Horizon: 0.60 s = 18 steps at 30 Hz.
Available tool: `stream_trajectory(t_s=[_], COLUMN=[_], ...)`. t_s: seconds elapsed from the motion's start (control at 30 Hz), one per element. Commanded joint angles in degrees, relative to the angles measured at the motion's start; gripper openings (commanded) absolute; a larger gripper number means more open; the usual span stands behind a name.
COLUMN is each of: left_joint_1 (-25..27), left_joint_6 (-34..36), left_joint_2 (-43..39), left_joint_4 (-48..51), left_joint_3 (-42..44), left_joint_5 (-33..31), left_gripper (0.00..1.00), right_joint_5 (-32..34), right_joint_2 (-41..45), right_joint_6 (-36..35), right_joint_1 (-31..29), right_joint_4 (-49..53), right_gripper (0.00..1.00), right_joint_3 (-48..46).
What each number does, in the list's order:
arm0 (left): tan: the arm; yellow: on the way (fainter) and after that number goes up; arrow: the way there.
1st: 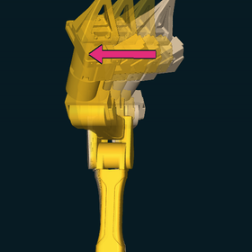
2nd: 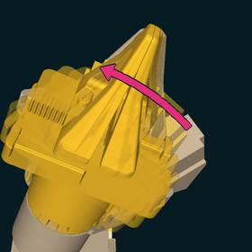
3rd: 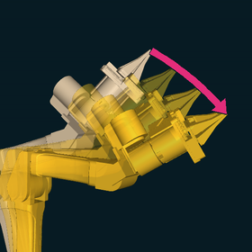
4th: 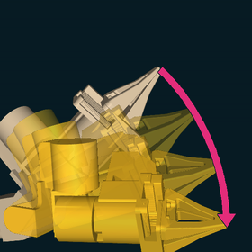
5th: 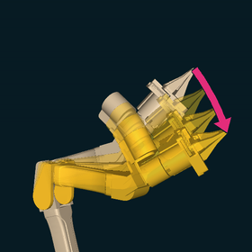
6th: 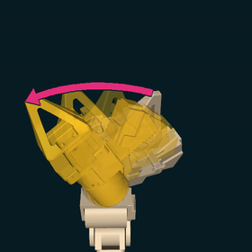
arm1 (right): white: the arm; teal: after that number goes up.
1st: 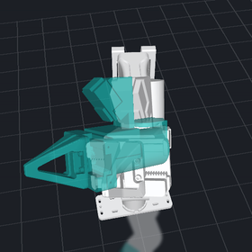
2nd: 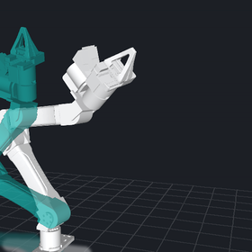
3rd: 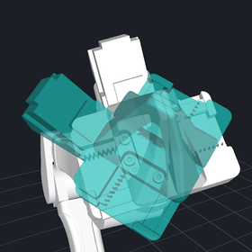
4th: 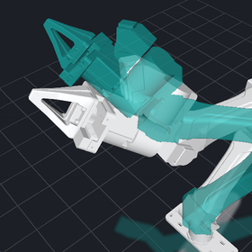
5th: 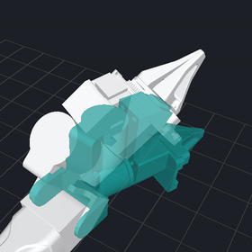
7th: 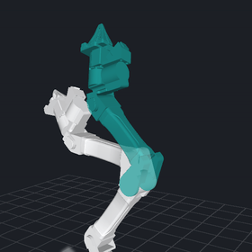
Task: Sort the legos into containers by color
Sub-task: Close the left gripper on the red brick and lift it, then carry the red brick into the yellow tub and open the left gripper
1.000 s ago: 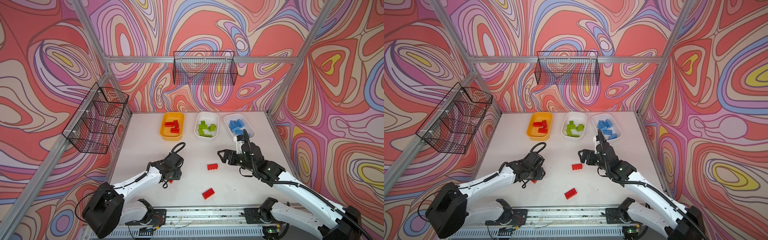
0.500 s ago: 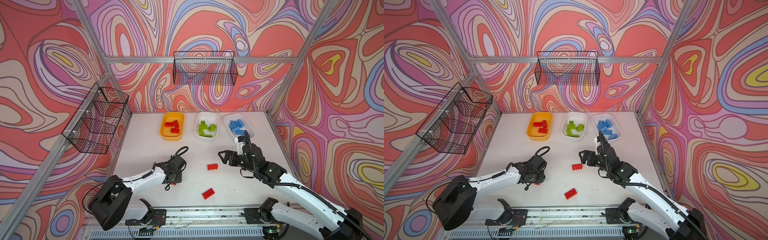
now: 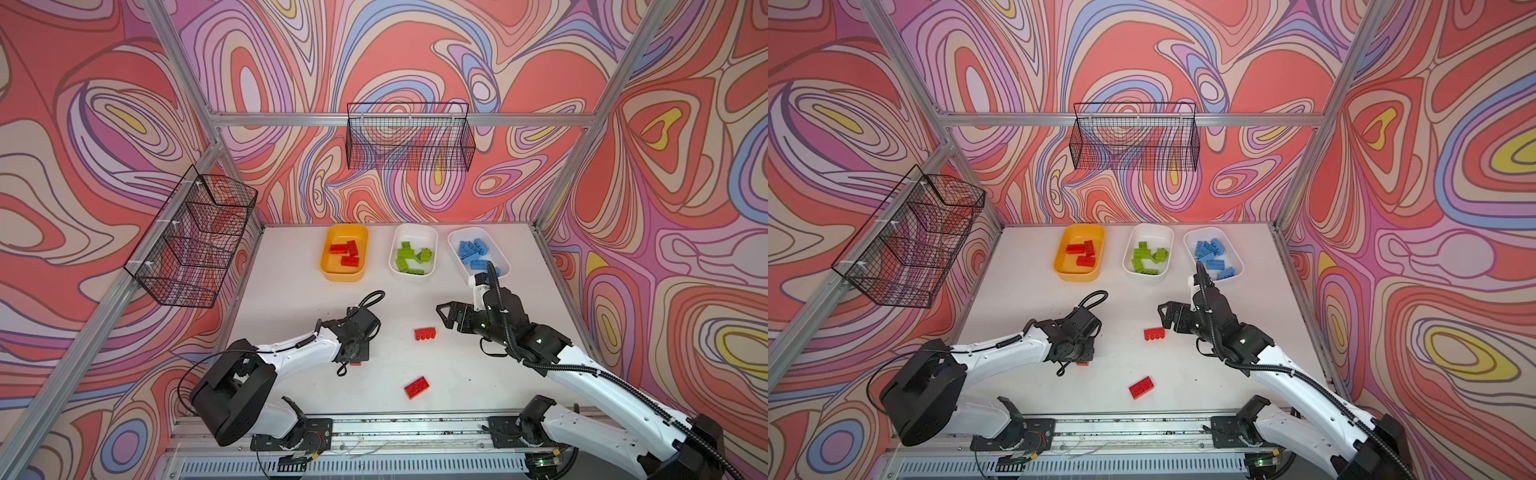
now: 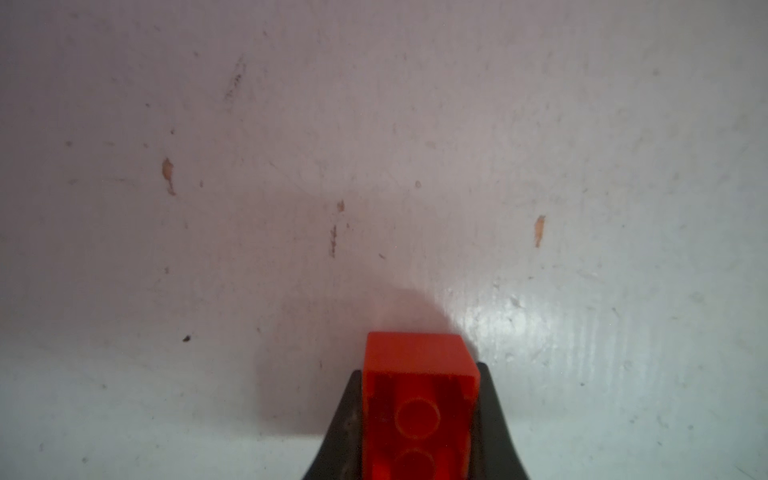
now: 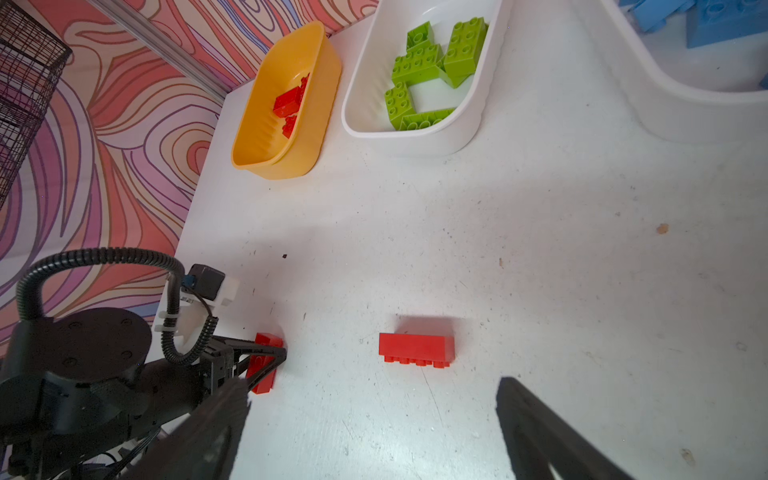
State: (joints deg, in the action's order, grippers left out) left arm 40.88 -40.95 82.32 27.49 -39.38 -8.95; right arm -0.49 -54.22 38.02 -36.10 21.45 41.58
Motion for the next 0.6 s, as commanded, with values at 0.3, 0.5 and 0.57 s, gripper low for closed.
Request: stream_trajectory(t_s=[0.3, 0.5, 0.57], left_joint_1=[-2.24, -8.31, -10.39], left_joint_6=[6.60, 11.49, 13.27], left_joint_2=[9.11, 13.73, 15.26], left_joint_4=[5.34, 6.47, 7.07], left_joint_3=[-12.77, -24.55, -29.18], left_joint_5=[-4.44, -3.27, -3.27], left_gripper=[0.12, 0.12, 0.12], right_joint_5=[3.30, 4.67, 4.82], right_joint_2=[2.54, 1.44, 1.09], right_joint_6=[-0.85, -1.88, -2.07], right_joint_1=[-0.38, -0.38, -0.38], right_joint_4=[2.33, 2.50, 2.27], right_gripper=[0.98, 0.98, 0.98], right_joint_3=[2.22, 3.08, 3.23])
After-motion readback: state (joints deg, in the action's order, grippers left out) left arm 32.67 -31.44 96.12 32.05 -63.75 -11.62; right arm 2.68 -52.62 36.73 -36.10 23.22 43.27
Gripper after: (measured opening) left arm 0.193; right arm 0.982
